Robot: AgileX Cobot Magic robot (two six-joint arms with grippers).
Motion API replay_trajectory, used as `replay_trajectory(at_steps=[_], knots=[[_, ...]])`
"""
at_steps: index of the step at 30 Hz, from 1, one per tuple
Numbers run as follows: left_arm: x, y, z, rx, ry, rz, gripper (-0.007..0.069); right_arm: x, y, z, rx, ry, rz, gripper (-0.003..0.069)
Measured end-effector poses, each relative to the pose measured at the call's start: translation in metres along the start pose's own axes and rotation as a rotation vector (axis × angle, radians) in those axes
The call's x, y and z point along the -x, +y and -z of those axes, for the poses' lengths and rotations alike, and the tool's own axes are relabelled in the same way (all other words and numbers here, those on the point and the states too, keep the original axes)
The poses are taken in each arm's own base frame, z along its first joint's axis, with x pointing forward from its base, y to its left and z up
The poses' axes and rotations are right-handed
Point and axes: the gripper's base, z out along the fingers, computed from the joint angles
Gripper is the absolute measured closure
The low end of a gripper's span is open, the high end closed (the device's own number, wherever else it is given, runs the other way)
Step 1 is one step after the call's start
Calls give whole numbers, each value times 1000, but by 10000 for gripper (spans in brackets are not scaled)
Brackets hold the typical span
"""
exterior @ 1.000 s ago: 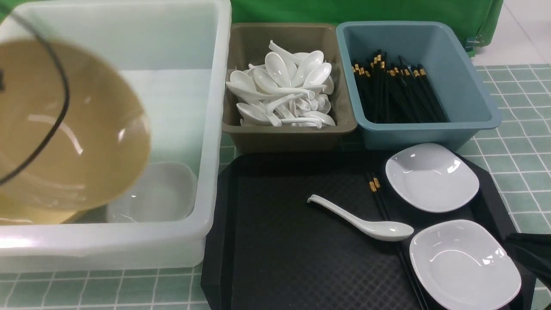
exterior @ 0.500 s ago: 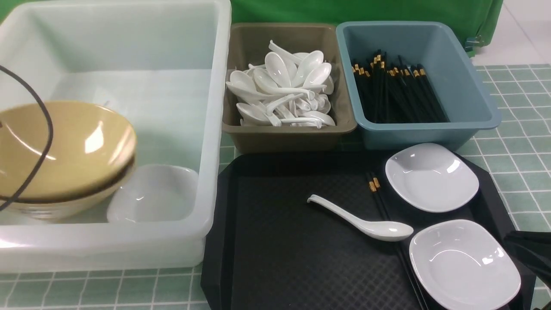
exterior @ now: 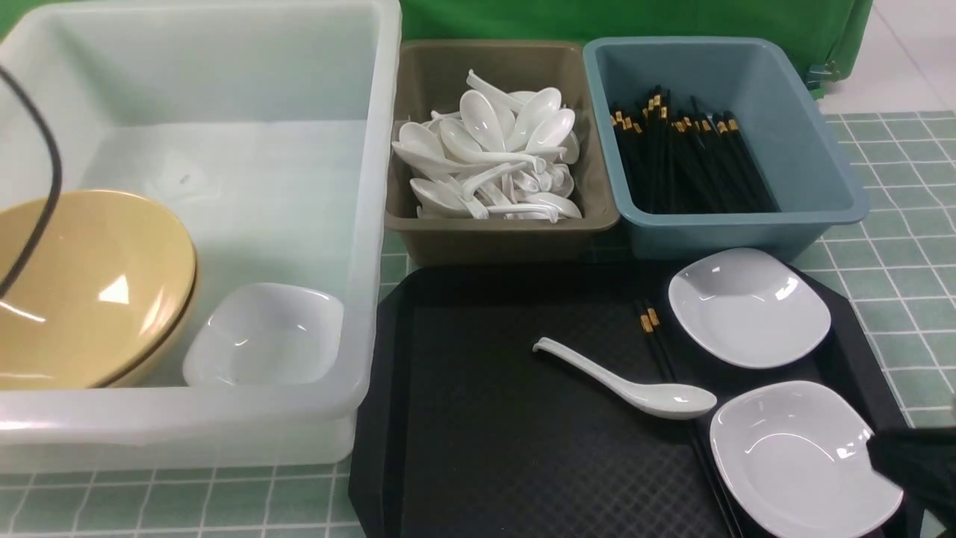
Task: On blue table put chopsticks spoon bowls plates into blue grey white boxes.
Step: 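Reach for and grasp the small white dish on the black tray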
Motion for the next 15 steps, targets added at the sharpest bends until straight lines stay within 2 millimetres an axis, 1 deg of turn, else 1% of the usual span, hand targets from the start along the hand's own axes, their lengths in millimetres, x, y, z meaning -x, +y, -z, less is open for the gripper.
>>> replay_trajectory(at_steps=[1,2,3,4,5,6,8,10,13,15], knots=[[-1,-9,19,-50,-76,-34,331,5,-2,-3,-7,51,-11,444],[-4,-16,31,-89,-126,-61,393,14,-7,-7,-28,103,-20,400],[-11,-21,40,-126,-170,-95,455,22,-13,-16,-50,169,-30,357],[-20,-25,53,-158,-221,-132,536,32,-22,-23,-80,208,-41,312],[-30,-25,58,-170,-251,-166,582,37,-29,-33,-98,251,-46,279],[-37,-26,61,-179,-273,-184,592,42,-34,-38,-111,264,-52,265],[-59,-24,67,-196,-312,-227,622,50,-46,-57,-128,326,-73,230],[-82,-21,68,-202,-334,-258,622,54,-53,-77,-130,373,-83,217],[-103,-17,67,-194,-355,-294,622,56,-58,-94,-129,391,-87,212],[-113,-15,67,-187,-372,-309,622,57,-60,-104,-131,388,-89,212]])
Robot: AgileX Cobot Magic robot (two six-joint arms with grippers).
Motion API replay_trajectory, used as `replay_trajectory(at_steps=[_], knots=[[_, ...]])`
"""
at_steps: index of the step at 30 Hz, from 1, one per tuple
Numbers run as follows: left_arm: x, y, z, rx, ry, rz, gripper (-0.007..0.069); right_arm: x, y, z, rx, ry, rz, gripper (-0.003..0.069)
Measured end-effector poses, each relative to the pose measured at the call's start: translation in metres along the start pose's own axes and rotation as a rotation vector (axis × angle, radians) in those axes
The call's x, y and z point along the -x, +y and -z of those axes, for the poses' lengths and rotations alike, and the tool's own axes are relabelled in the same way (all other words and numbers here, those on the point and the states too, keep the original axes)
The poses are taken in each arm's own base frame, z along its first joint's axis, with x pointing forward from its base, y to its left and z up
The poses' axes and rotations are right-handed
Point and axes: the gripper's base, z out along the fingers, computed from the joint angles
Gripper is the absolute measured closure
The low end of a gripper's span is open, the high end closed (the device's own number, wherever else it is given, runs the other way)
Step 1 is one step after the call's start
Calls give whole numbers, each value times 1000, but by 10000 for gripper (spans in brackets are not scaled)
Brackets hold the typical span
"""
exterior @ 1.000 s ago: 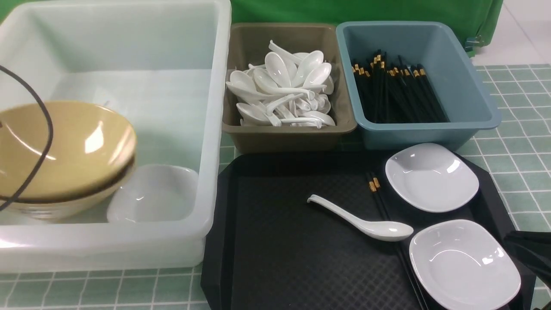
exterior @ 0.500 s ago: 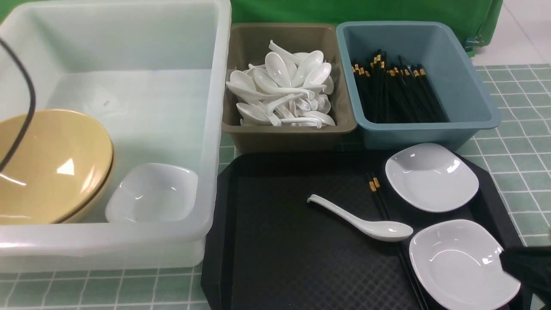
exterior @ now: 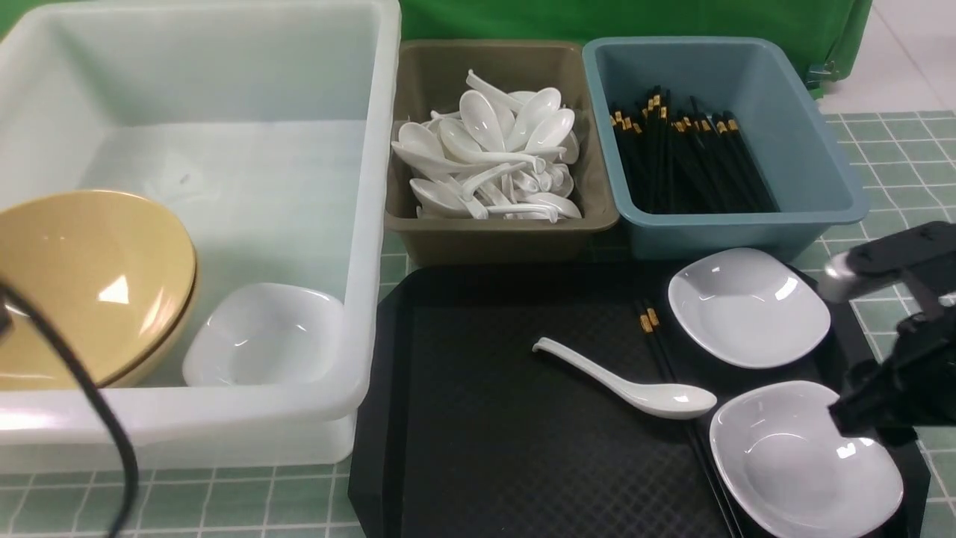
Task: On blue table put chopsticks spoon bowls plates into blue grey white boxes.
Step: 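Reach for and grasp the small white dish on the black tray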
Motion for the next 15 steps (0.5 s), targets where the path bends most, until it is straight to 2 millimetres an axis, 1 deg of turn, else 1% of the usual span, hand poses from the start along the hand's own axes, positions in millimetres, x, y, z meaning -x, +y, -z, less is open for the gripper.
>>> replay_trajectory(at_steps=[3,7,9,11,15], knots=[[-13,-2,6,12,-60,-31,622,4,-1,-15,-1,4,-2,211],[-19,-3,10,17,-135,-36,622,5,-1,-31,10,37,-19,213],[-20,-4,10,17,-153,-36,622,5,0,-36,23,49,-35,223],[-22,-5,9,17,-168,-40,622,5,1,-39,38,60,-46,253],[-22,-5,8,17,-175,-42,622,6,4,-39,67,66,-37,372]])
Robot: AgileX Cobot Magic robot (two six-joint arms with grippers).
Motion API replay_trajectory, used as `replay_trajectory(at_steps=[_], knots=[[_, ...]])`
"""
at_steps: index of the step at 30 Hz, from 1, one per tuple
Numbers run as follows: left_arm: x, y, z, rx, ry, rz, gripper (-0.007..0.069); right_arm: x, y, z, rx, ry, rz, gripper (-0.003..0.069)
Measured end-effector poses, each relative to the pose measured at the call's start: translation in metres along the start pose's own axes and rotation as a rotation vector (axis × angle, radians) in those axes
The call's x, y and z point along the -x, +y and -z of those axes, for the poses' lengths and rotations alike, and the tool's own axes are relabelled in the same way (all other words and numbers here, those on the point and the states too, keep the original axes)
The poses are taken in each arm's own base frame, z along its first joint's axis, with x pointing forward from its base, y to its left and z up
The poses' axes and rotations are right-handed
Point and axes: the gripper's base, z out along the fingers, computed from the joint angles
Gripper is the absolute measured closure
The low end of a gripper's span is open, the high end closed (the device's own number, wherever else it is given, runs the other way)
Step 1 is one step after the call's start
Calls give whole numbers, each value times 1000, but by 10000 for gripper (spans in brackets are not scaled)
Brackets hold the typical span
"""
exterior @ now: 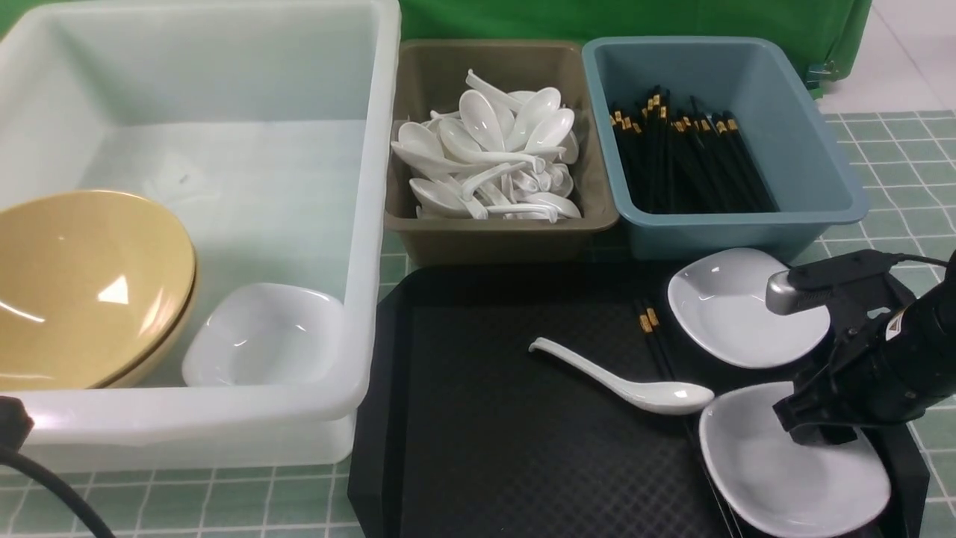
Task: On blue table put chopsticks spoon bowls plates into blue grey white boxes.
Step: 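Reach for and grasp the small white dish on the black tray, then place the white bowl into the white bin on top of the stacked bowls with the right gripper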
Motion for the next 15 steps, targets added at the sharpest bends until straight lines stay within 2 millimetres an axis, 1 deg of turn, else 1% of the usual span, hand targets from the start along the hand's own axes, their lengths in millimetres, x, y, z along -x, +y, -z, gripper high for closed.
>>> replay_trajectory(at_steps=[1,2,7,8,9,10,11,12,14,15], knots=[[0,0,0,0,-2,-2,622,0,1,1,9,1,-6,407],[0,0,0,0,-3,-3,622,0,2,2,15,-3,-12,421],[0,0,0,1,-5,-10,622,-2,4,12,27,0,-11,445],[0,0,0,1,-5,-13,622,-4,5,18,33,5,-7,469],[0,0,0,1,-7,-14,622,-4,7,26,38,1,3,491],[1,0,0,2,-13,-15,622,-4,11,38,47,-6,20,526],[1,0,0,2,-16,-15,622,-4,13,41,51,-7,24,532],[2,0,0,3,-28,-16,622,-2,20,59,65,-33,50,575],[3,0,0,4,-39,-17,622,6,33,86,90,-99,97,581],[3,0,0,4,-41,-17,622,12,42,102,116,-153,122,581]])
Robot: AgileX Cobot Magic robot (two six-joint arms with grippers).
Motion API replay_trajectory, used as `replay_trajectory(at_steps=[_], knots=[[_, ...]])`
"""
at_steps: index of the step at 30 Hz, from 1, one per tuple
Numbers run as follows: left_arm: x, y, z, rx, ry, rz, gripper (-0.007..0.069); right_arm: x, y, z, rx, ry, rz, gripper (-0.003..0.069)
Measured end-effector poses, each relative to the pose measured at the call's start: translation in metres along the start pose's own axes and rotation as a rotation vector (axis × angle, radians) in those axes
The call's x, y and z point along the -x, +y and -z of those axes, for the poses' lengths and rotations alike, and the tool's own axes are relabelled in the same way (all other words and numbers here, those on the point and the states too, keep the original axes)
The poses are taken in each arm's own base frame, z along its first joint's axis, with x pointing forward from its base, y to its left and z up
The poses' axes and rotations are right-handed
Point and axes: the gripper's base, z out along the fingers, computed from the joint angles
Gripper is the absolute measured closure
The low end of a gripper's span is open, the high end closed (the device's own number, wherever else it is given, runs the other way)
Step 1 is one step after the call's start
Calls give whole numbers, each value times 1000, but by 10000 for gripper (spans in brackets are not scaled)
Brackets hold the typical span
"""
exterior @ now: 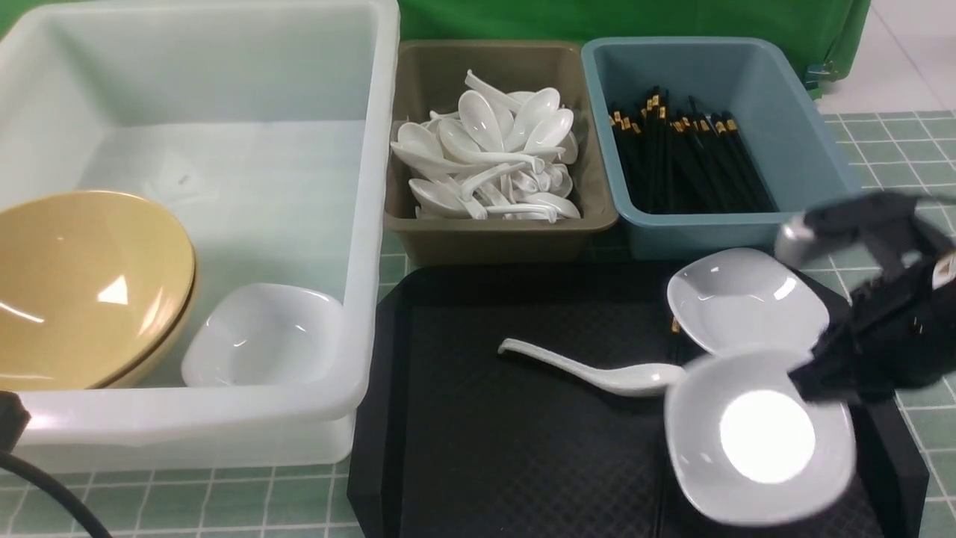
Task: On blue table put chopsticks spoon bowls plates into blue grey white boxes.
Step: 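Place the white bowl into the white bin on top of the stacked bowls with the right gripper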
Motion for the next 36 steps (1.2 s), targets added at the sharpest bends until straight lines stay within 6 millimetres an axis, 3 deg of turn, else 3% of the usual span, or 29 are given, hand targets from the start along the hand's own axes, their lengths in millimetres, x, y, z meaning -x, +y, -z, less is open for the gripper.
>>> replay_trajectory(at_steps=[2,3,5,8,11,12,13,15,19,22,27,32,36], knots=[[0,0,0,0,0,0,622,26,33,28,81,-139,92,581],[0,0,0,0,0,0,622,28,33,30,80,-151,93,581],[0,0,0,0,0,12,622,51,71,46,160,-274,191,581],[0,0,0,0,0,25,622,81,116,49,236,-394,299,581],[0,0,0,0,0,35,622,119,162,34,292,-496,389,581],[0,0,0,0,0,36,622,128,172,21,298,-494,409,581],[0,0,0,0,0,39,622,132,176,22,302,-509,419,581],[0,0,0,0,0,43,622,154,198,-12,314,-491,450,581],[0,0,0,0,1,46,622,180,215,-63,294,-390,477,581],[0,0,0,0,1,46,622,186,221,-87,244,-309,483,581],[0,0,0,0,-1,46,622,186,231,-104,182,-240,524,579],[1,0,2,2,-11,46,622,185,234,-123,176,-222,492,533],[1,0,2,2,-11,46,622,186,235,-122,182,-232,469,399]])
